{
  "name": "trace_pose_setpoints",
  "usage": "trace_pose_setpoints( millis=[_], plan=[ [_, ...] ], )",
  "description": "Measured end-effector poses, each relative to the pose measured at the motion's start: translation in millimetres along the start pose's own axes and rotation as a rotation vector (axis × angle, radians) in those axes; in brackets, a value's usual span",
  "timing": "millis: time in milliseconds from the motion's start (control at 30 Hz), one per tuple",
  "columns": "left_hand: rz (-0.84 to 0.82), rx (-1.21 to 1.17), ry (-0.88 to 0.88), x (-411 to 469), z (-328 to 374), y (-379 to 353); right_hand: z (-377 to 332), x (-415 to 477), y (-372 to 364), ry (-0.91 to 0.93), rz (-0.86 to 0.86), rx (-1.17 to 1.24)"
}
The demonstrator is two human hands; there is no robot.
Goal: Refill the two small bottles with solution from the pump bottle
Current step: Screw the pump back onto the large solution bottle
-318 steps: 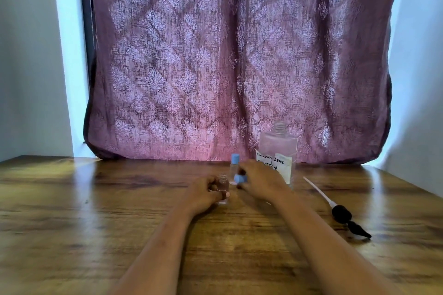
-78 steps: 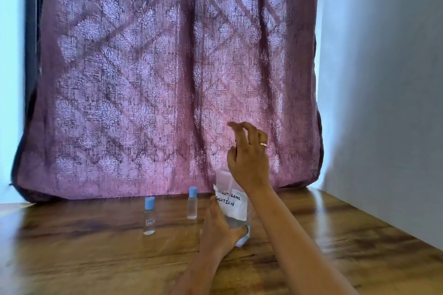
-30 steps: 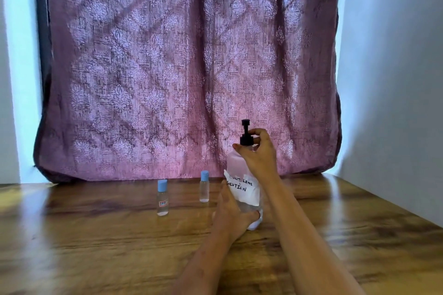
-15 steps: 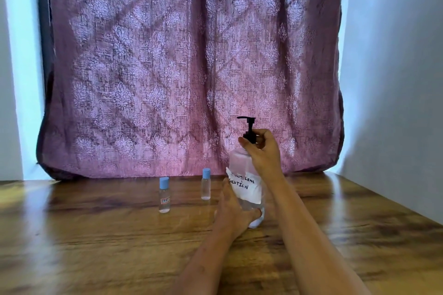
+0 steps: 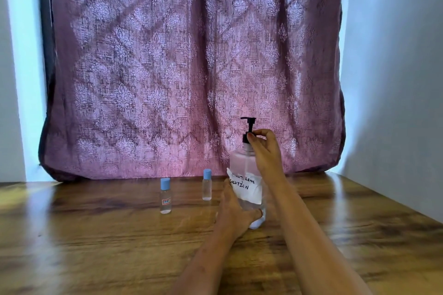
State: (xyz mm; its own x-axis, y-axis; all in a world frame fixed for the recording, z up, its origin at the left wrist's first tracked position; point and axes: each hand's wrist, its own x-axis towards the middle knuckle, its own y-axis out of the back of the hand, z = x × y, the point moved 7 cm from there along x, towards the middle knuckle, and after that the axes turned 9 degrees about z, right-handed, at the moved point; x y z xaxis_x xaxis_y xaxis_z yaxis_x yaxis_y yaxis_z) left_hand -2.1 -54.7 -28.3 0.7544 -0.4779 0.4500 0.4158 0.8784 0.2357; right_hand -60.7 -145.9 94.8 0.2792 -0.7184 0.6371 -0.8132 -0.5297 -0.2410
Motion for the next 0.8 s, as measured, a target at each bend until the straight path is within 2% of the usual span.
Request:
trace_pose_setpoints(
  millis=[300, 600, 800],
  plan=[
    [-0.002, 0.006, -0.006, -1.9, 1.2, -0.3, -5.9, -0.9, 1.8, 0.111, 0.061, -0.173],
    [-0.008, 0.028, 0.004, -3.0, 2.9, 0.5, 7.2, 1.9, -3.1, 0.029, -0.04, -0.25],
    [-0.004, -0.012, -0.003, -2.9, 3.1, 0.5, 1.8, 0.7, -7.2, 0.073, -0.039, -0.245]
  ],
)
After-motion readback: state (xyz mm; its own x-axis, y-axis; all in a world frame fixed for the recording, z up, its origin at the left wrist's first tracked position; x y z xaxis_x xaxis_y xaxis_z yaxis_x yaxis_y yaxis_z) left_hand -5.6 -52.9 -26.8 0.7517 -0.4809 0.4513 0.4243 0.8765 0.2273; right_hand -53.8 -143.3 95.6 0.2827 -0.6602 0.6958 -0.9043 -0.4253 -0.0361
